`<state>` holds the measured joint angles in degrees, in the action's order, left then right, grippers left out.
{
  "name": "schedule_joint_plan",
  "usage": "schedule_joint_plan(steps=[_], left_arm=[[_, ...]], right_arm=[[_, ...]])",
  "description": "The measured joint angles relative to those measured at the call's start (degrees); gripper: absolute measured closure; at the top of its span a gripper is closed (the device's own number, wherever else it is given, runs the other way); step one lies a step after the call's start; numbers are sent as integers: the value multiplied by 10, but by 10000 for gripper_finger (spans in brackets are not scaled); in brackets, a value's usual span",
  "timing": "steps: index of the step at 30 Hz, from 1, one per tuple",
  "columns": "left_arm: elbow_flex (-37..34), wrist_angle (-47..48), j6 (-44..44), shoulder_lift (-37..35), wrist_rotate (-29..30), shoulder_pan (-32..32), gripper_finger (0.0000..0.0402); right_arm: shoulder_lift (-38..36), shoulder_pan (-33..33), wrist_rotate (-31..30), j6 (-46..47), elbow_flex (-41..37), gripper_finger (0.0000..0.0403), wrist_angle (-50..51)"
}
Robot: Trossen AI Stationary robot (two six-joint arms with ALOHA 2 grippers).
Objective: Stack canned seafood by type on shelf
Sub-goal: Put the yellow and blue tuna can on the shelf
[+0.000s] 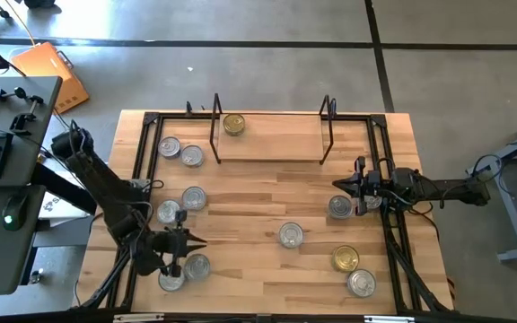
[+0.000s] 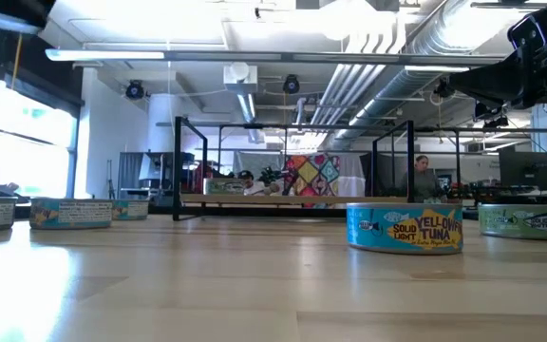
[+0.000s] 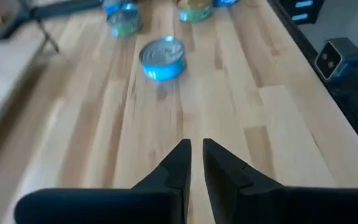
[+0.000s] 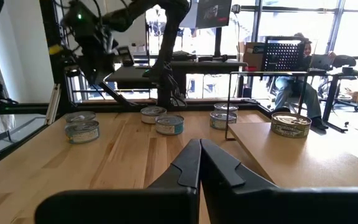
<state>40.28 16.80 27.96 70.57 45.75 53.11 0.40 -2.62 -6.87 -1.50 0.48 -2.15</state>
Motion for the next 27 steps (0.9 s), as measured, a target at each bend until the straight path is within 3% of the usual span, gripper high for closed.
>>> schedule_joint_plan(steps=[5,8,11,15,21,27], left_arm=[[-24,56,174,0,47,19,378],[-32,142,311,0,75,3,386],[-42,214,395,0,70,-26,388],[-63,238,377,0,9,-76,358],[-99,239,290,0,-77,-159,264],[-111,231,209,0,-76,-218,214]], right_arm=[[0,0,0,0,0,403,0],[0,0,0,0,0,403,0],[0,0,0,0,0,403,0],[0,0,0,0,0,403,0],[0,0,0,0,0,403,0],[0,0,0,0,0,403,0]])
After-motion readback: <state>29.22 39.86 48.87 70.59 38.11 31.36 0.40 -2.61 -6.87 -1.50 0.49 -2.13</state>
